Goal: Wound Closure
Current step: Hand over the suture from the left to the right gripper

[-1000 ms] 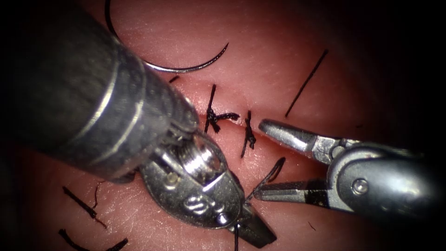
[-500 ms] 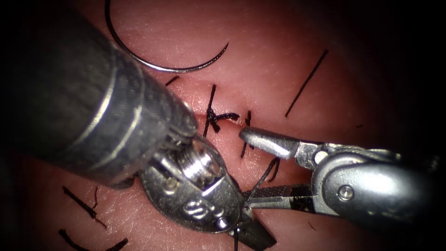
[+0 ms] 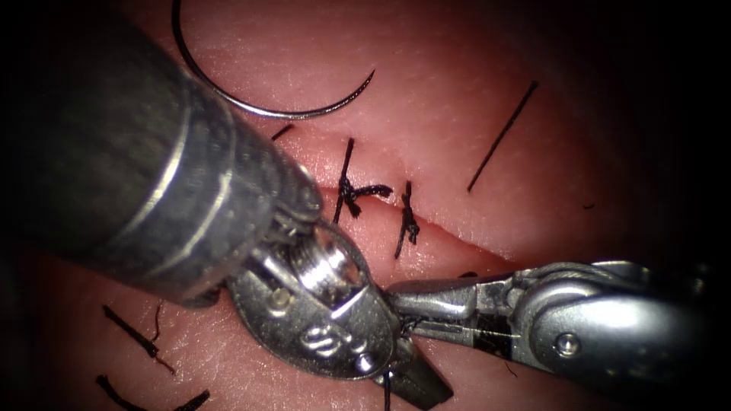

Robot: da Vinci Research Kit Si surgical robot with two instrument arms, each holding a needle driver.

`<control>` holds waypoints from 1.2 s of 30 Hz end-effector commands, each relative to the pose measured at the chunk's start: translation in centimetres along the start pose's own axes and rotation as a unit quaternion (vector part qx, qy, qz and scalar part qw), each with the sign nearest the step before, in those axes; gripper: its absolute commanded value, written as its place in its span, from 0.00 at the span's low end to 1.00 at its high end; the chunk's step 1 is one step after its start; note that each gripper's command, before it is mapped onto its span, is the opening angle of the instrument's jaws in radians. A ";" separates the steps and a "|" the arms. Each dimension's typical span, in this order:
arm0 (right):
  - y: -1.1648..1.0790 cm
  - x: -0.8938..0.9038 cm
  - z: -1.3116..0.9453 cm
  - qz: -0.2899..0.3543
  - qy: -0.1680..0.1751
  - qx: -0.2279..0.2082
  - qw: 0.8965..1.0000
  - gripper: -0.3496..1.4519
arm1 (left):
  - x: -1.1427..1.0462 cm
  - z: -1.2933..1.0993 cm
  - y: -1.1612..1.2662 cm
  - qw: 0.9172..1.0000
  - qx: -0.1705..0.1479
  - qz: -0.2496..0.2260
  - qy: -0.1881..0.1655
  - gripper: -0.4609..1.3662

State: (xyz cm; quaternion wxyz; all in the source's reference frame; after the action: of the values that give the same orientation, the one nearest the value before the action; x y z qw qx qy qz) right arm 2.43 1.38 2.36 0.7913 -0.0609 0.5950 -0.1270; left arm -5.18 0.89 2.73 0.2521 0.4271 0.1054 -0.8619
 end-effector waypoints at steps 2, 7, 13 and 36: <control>0.01 -0.01 0.00 0.000 -0.001 -0.001 1.000 0.00 | 0.00 -0.01 0.00 1.000 -0.001 -0.003 0.001 0.30; 0.06 -0.08 -0.02 0.001 -0.009 -0.008 1.000 0.00 | 0.01 -0.02 -0.02 1.000 0.022 -0.019 -0.002 0.63; 0.14 -0.21 -0.10 -0.002 -0.018 -0.013 1.000 0.00 | 0.02 -0.08 -0.07 0.998 0.060 -0.032 -0.005 0.77; 0.53 -0.92 -0.09 0.028 -0.049 -0.039 0.998 0.00 | 0.01 -0.19 -0.03 0.995 0.095 -0.032 0.020 0.54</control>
State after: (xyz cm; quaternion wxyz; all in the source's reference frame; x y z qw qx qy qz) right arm 2.17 2.16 3.08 0.8203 -0.0796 0.5609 -0.0785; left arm -5.06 0.98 2.60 0.1789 0.4638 0.0393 -0.8668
